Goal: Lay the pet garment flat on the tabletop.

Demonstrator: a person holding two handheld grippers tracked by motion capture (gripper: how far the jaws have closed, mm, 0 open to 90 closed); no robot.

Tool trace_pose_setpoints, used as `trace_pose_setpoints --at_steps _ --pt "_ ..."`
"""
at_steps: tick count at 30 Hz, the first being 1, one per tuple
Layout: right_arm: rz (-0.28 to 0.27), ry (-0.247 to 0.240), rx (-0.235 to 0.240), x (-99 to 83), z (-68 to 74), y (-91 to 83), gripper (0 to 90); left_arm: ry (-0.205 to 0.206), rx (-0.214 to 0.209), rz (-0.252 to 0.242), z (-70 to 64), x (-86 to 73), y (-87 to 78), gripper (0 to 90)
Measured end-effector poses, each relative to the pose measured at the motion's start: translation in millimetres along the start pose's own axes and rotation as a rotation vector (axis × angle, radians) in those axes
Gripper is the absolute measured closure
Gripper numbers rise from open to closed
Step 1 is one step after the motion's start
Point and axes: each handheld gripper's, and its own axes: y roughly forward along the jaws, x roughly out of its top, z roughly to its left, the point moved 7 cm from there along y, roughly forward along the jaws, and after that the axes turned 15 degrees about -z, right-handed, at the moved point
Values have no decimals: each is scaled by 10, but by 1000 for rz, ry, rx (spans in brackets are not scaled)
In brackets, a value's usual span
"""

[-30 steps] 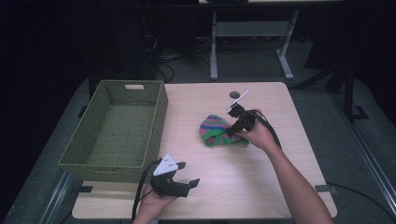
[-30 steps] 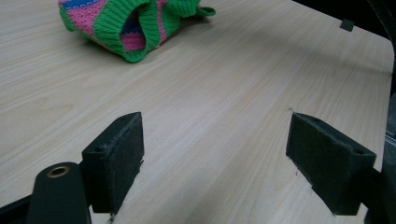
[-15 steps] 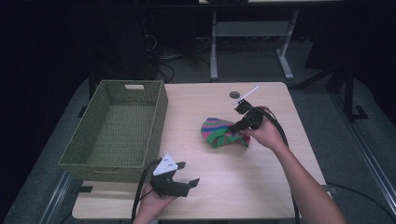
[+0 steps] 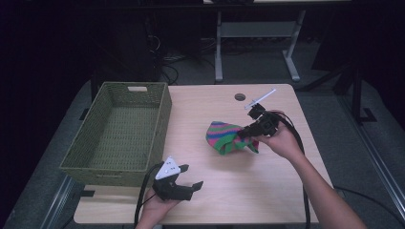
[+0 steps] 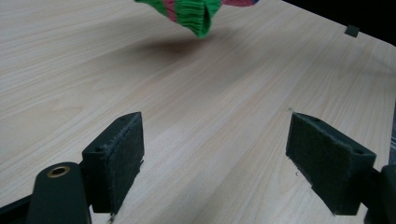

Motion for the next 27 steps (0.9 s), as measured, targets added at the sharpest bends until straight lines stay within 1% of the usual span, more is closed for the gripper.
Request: trace_pose_setpoints --at_steps 2,3,5,7,8,13,16,20,22,23,27 --pt "-6 0 5 -31 17 -42 775 -1 0 2 2 1 -6 190" --pt "-13 -4 10 -72 42 -93 775 4 -1 5 7 1 -11 190" --pt "-16 -4 15 -85 53 -110 775 -1 0 -3 3 7 -10 189" --pt "-29 -10 17 -125 85 -161 774 -4 1 -9 -2 13 -11 190" --pt "-39 -17 16 -140 105 -185 775 -2 2 -10 -2 14 -14 190" --pt "-53 -25 18 -230 230 -310 775 13 8 -26 -7 39 -43 193" --pt "-62 -23 26 -282 284 -352 775 18 10 -33 -9 47 -51 193" --pt "-67 -30 23 -360 342 -391 775 7 9 -39 -8 49 -48 192" --pt "-68 -39 23 -406 366 -400 775 12 8 -39 -4 50 -48 192" --pt "-68 -38 22 -422 374 -402 775 4 8 -39 -12 48 -49 192" --pt "-61 -36 25 -509 416 -390 775 2 7 -43 -14 51 -50 192"
